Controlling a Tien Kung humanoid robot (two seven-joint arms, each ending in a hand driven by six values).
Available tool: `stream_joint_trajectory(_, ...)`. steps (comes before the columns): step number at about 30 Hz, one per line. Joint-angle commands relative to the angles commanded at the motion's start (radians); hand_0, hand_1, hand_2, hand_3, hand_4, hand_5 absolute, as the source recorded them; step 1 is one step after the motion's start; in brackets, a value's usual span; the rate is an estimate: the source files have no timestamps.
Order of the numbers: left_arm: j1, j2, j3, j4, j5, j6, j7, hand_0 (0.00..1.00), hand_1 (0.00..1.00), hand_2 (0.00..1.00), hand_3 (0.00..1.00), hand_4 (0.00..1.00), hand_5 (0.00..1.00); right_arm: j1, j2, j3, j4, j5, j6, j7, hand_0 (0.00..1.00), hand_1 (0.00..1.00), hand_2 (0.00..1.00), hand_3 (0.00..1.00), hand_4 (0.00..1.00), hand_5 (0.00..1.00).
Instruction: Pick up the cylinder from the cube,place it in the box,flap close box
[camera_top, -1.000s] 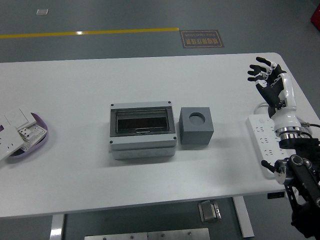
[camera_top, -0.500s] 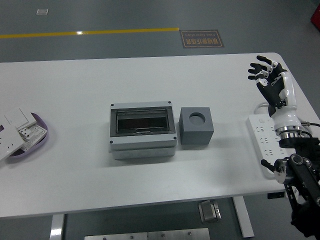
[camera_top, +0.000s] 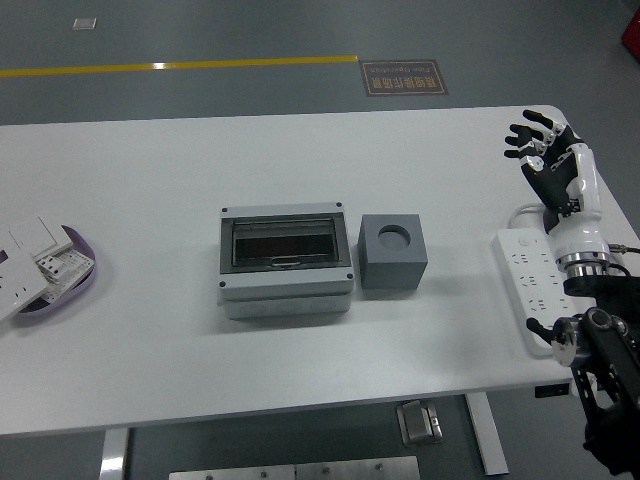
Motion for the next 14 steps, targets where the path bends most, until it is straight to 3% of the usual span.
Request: stream_joint_trajectory(14,0.0,-0.005,-0.005,0.0,0.004,0.0,0.002,0.602,0.586,0.562,0.602,0.665,0.275,-0.005,0.006,0.009,-0.004,0.003,-0.001,0.001,0.559,0.598,0.627,0.675,0.604,0.285)
